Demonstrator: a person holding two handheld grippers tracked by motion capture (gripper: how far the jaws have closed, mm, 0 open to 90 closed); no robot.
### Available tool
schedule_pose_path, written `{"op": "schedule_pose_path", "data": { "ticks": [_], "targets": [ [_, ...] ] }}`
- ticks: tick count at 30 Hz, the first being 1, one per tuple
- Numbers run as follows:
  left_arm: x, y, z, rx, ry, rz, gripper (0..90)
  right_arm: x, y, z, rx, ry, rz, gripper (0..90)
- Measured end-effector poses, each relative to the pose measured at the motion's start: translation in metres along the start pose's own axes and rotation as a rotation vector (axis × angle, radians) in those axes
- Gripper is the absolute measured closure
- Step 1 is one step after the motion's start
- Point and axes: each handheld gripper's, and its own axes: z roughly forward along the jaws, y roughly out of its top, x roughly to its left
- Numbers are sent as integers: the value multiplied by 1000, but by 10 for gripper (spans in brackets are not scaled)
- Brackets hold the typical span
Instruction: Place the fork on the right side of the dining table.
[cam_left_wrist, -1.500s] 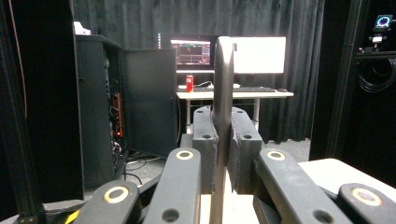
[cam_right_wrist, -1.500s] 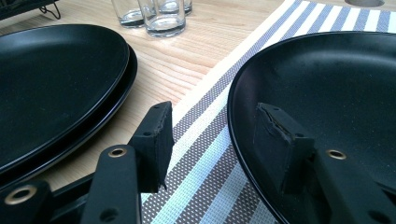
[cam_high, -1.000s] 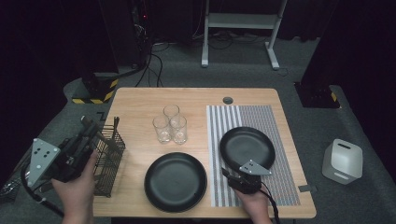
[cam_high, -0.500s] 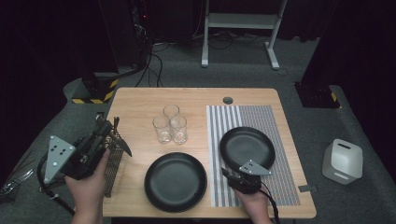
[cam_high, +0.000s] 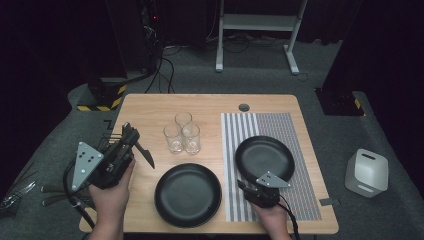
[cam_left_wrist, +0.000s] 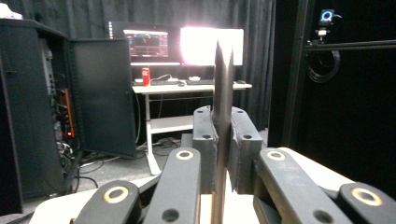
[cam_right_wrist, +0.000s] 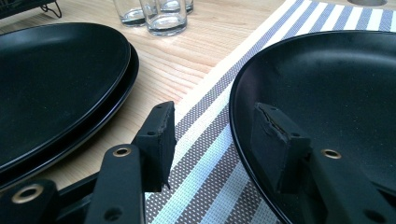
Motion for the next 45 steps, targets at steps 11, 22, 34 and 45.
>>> {"op": "schedule_pose_path", "data": {
  "ticks": [11, 22, 34, 45],
  "targets": [
    [-15, -7, 18, 11, -37, -2, 832, 0, 0, 0, -3, -3, -3, 499],
    [-31, -9, 33, 11, -80, 2, 832, 0, 0, 0, -4, -2, -6, 507],
    [-46, -14, 49, 7, -118, 2, 832, 0, 0, 0, -5, 1, -6, 510],
    [-58, -19, 61, 6, -146, -7, 832, 1, -1, -1, -2, 3, -5, 516]
  ]
}}
